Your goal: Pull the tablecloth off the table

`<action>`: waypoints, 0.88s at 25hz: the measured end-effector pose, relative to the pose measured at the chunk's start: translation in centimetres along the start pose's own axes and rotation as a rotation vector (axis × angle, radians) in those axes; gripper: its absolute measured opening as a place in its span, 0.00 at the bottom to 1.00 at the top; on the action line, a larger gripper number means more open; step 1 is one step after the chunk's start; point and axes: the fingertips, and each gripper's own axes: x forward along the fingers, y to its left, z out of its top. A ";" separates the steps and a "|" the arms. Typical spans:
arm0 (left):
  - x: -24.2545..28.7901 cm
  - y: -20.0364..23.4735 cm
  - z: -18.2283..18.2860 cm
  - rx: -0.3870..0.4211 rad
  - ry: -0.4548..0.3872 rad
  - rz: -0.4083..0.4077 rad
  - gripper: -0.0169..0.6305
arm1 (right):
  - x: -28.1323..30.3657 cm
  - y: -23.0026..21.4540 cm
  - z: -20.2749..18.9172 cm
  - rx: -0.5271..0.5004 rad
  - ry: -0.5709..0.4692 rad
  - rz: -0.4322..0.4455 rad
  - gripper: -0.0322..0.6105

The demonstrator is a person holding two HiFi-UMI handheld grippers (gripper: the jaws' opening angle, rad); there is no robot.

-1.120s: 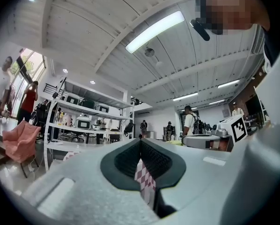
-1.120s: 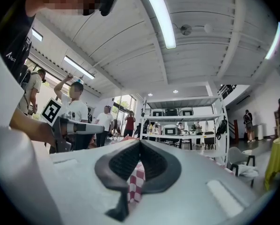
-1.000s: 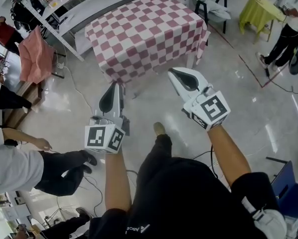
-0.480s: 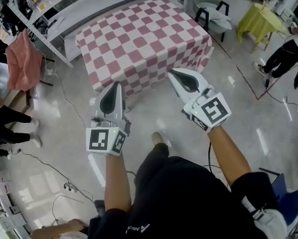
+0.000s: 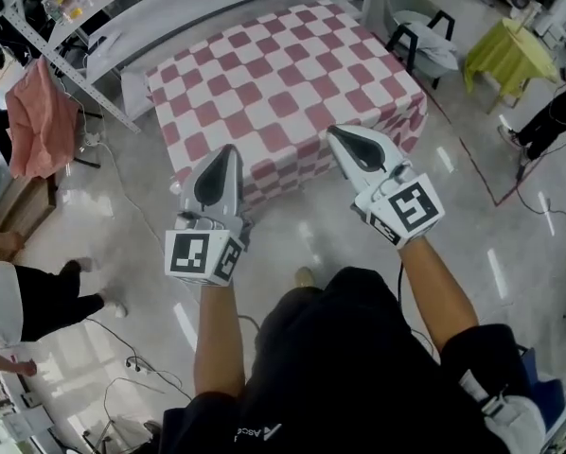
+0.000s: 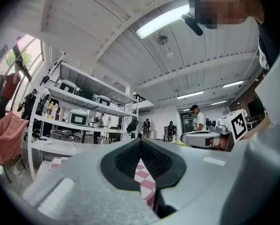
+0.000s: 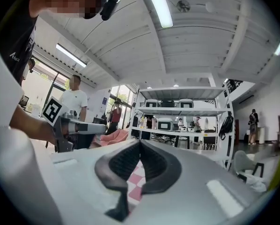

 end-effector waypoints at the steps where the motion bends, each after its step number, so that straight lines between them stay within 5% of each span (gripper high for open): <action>1: 0.7 0.5 -0.3 0.002 0.003 -0.001 0.04 | 0.7 -0.6 -0.2 0.000 0.001 -0.001 0.05; 12: 9.4 5.9 -4.0 0.005 0.068 0.074 0.04 | 8.7 -8.9 -5.1 0.023 0.027 0.021 0.05; 22: 22.0 9.2 -7.8 0.024 0.150 0.249 0.04 | 16.3 -23.1 -11.0 0.068 0.122 0.071 0.05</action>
